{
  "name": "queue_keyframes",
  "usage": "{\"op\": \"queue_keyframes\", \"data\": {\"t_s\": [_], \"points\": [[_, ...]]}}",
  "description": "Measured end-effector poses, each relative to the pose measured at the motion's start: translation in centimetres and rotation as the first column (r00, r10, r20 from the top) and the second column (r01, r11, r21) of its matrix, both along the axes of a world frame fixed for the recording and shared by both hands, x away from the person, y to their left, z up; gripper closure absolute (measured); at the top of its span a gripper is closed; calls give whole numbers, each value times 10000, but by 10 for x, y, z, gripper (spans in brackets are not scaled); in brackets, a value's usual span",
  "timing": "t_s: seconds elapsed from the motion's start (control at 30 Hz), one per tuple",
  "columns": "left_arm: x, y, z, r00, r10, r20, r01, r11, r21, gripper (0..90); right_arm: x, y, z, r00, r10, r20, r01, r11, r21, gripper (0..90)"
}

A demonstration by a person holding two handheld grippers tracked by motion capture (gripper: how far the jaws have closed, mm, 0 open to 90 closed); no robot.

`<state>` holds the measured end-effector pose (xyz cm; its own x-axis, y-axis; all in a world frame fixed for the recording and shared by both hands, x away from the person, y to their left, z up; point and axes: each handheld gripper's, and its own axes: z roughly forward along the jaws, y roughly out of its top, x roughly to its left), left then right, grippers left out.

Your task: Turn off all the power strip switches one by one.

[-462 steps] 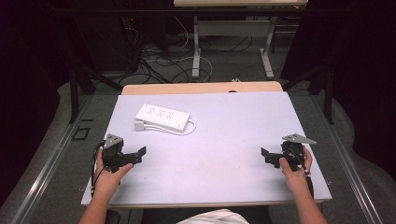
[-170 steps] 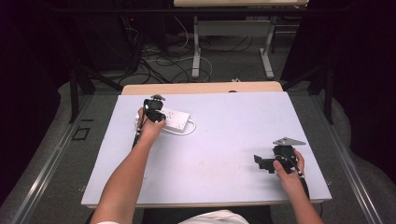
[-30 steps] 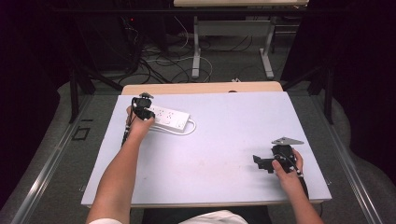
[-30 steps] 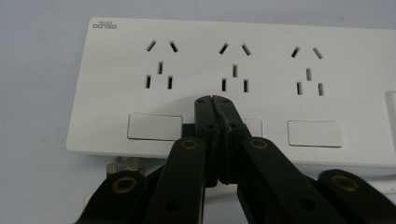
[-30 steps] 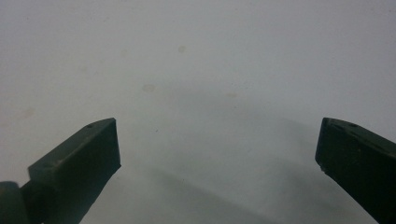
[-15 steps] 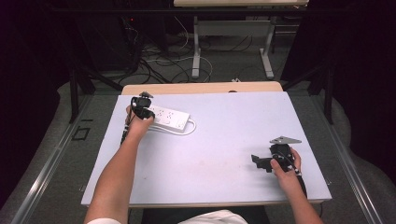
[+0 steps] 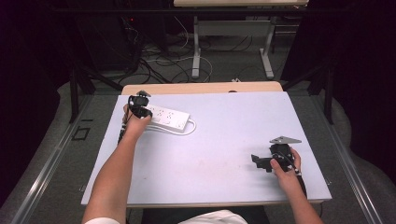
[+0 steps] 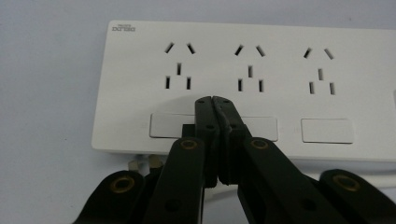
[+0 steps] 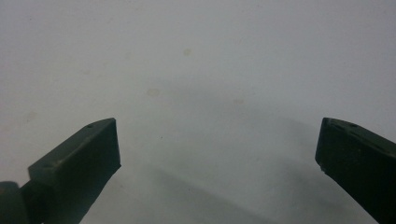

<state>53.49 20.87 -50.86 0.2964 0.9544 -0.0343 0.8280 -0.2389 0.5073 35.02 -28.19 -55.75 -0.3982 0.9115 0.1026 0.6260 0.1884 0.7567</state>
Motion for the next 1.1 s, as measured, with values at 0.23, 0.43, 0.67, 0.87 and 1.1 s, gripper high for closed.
{"op": "queue_keyframes", "data": {"t_s": [0.23, 0.43, 0.67, 0.87, 1.1], "points": [[2, 9, 3, 9995, 235, 204, -234, 9997, -71, 898, -1, 1, 0, 10000, -30, -38, 30, 10000, 85, 0], [4, 19, 1, 9990, 419, 123, -418, 9991, -100, 898, -2, 1, -1, 10000, -51, -9, 51, 10000, 74, 0], [5, 24, -1, 9986, 524, 114, -523, 9986, -115, 897, -3, -1, -1, 9998, -180, -126, 182, 9997, 175, 0], [7, 28, -4, 9985, 545, -16, -545, 9984, -121, 887, -3, 0, -2, 9999, -107, -126, 109, 9999, 126, 0], [8, 27, -5, 9990, 453, -58, -454, 9987, -227, 888, -3, 0, -3, 9998, -117, -144, 119, 9999, 114, 0]]}}
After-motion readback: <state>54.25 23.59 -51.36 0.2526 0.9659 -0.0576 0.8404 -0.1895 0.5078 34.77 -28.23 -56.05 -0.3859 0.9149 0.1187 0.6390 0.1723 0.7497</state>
